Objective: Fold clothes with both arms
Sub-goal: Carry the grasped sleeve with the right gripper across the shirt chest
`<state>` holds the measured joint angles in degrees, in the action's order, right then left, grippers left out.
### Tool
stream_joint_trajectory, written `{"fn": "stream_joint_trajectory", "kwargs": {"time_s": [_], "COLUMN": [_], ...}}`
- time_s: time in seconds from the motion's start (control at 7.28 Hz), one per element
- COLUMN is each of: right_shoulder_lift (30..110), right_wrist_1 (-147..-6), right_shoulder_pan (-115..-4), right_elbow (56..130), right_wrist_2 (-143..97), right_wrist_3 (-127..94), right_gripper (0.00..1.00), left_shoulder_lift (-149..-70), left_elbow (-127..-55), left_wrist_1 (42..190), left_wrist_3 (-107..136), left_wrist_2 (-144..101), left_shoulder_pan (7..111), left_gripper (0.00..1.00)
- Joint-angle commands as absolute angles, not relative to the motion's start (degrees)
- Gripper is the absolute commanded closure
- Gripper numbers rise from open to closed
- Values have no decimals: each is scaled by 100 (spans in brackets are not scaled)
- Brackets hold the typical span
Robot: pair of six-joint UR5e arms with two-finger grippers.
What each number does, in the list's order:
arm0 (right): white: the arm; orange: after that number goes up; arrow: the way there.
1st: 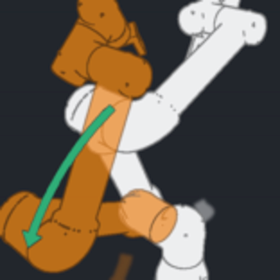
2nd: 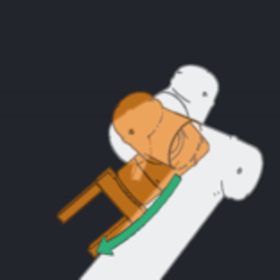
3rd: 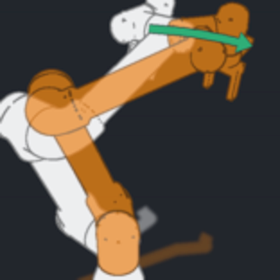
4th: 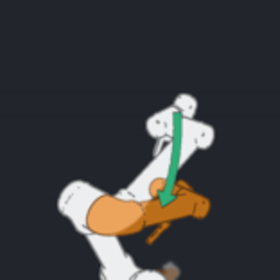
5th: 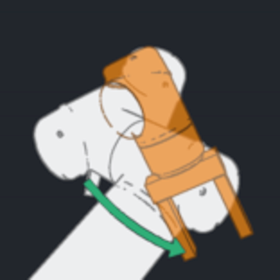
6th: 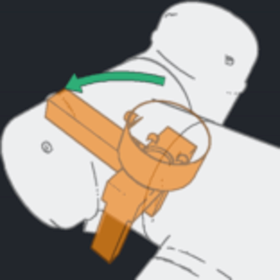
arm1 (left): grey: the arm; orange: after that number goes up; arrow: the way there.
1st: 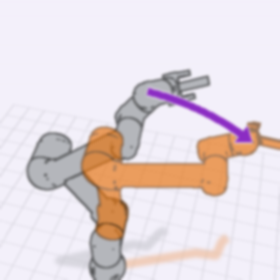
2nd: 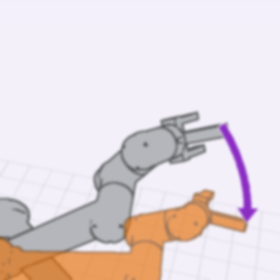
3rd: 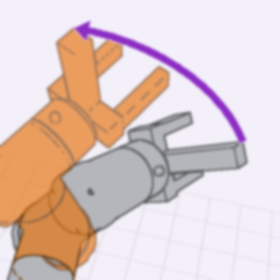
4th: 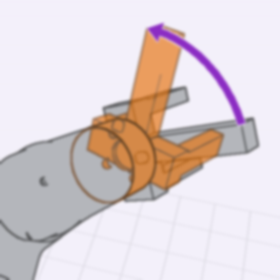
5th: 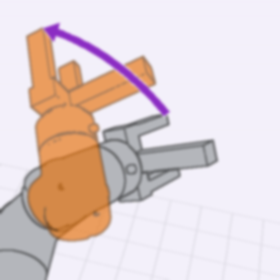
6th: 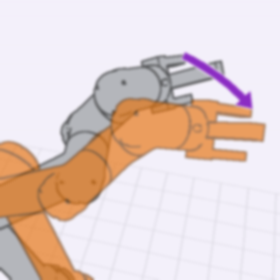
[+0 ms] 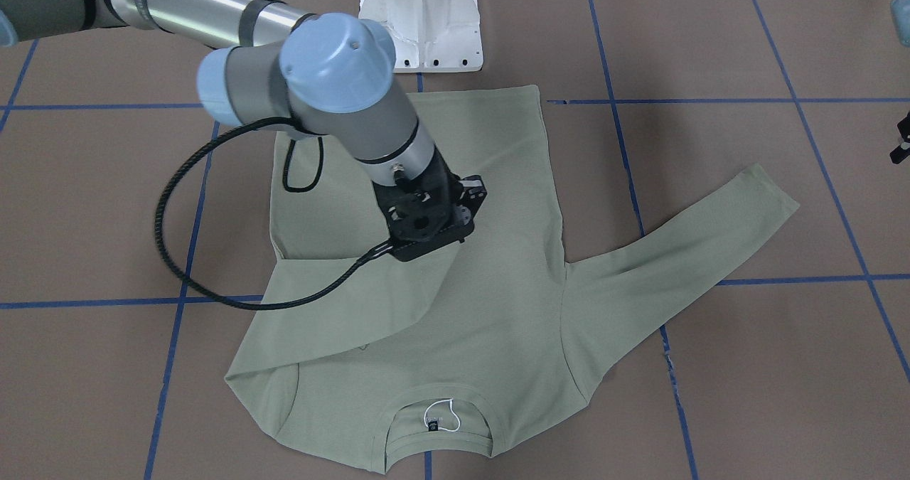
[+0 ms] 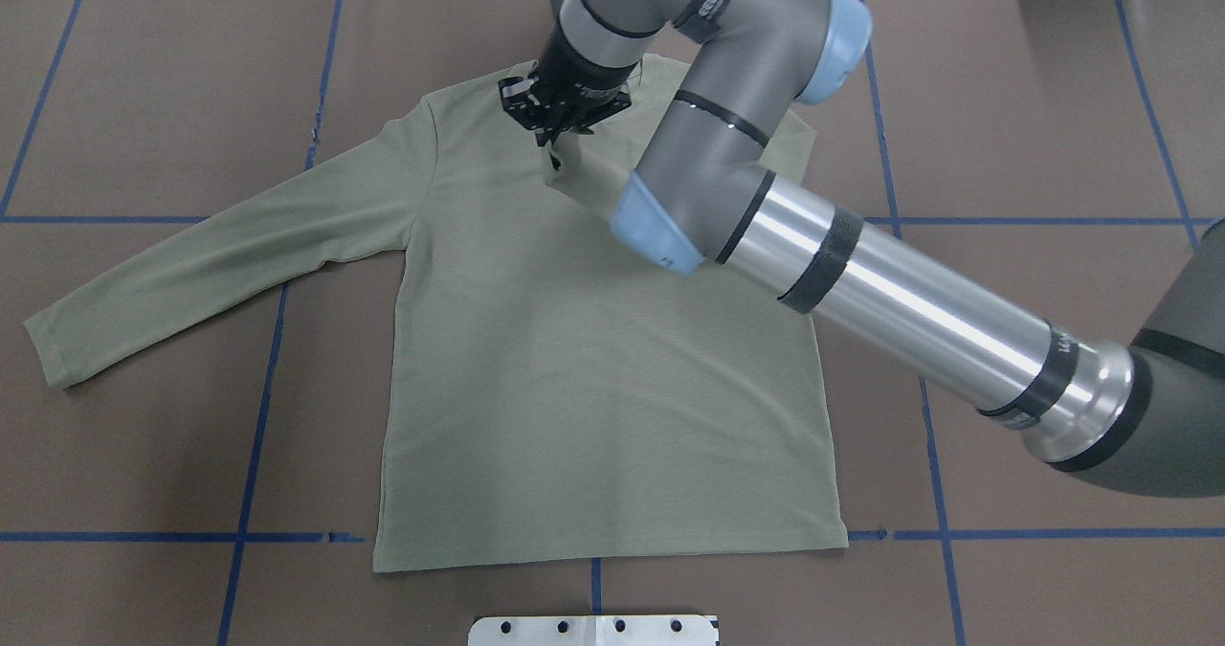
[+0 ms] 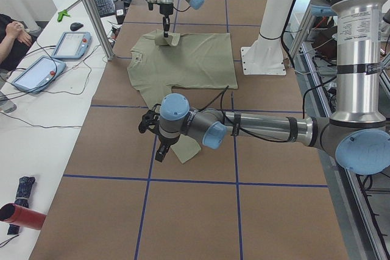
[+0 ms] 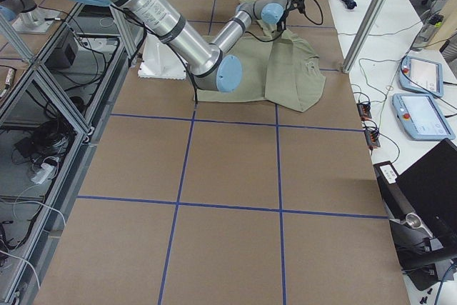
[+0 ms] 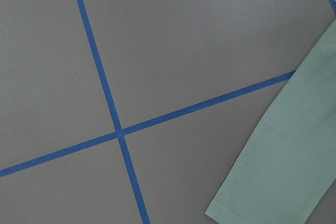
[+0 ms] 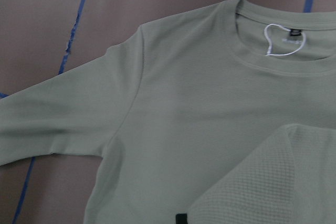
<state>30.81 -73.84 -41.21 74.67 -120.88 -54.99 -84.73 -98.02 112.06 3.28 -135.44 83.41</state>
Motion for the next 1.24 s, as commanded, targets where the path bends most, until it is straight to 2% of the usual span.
{"fn": "stream_joint_trajectory", "kwargs": {"time_s": [0.0, 0.41, 0.82, 1.1], "right_shoulder_lift": [2578, 2435, 2391, 1936], "right_wrist_1": [-7374, -6981, -6348, -6249], "right_shoulder_pan": [-3658, -3244, -3104, -3050], "right_elbow": [6956, 6532, 5777, 5189], "right_wrist_2": [-11699, -11156, -10813, -10610], "right_wrist_3": [-5599, -5660, -5669, -5686], "right_gripper": [100, 100, 100, 100], "left_shoulder_lift": [-8473, -8473, -8490, -8508], "left_elbow": [-9756, -9747, -9712, -9668], "left_wrist_1": [11206, 11206, 11215, 11215], "left_wrist_3": [316, 316, 325, 316], "left_wrist_2": [-13544, -13544, -13544, -13544], "left_shoulder_pan": [8341, 8341, 8341, 8332], "left_gripper": [0, 0, 0, 0]}}
